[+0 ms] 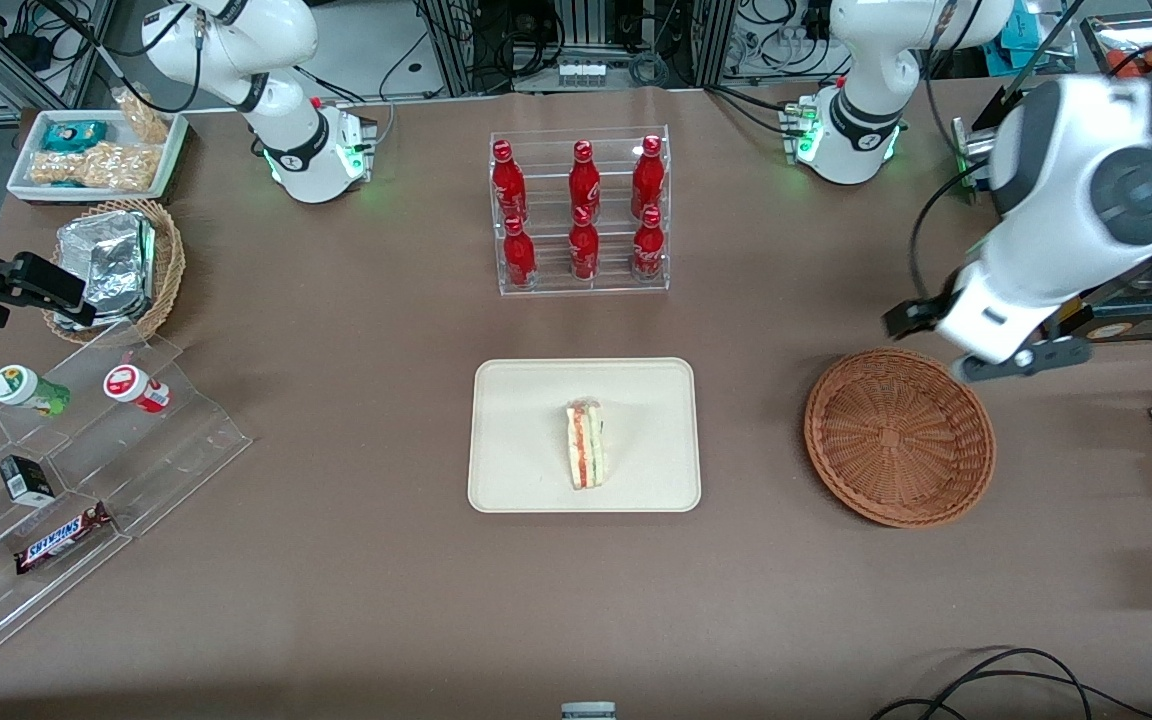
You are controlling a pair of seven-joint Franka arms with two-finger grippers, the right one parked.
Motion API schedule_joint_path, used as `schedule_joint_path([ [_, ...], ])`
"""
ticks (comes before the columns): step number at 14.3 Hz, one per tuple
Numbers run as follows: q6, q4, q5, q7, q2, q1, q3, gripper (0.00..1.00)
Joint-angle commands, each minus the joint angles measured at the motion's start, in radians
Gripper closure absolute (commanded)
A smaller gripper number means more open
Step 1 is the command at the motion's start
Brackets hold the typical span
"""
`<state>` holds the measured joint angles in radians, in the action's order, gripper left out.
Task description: Place sandwich from basket to tray
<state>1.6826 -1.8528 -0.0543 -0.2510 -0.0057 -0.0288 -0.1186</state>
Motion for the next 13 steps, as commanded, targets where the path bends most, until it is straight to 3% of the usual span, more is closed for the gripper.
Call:
schedule_joint_path([
  [1, -0.017, -0.014, 0.008, 0.111, -0.059, 0.021, -0.003, 0.0],
  [5, -0.015, 0.067, 0.011, 0.255, -0.054, 0.009, 0.054, 0.0],
  [7, -0.017, 0.115, 0.046, 0.318, -0.037, -0.005, 0.092, 0.0],
  [13, -0.003, 0.142, 0.057, 0.322, -0.014, -0.008, 0.12, 0.0],
])
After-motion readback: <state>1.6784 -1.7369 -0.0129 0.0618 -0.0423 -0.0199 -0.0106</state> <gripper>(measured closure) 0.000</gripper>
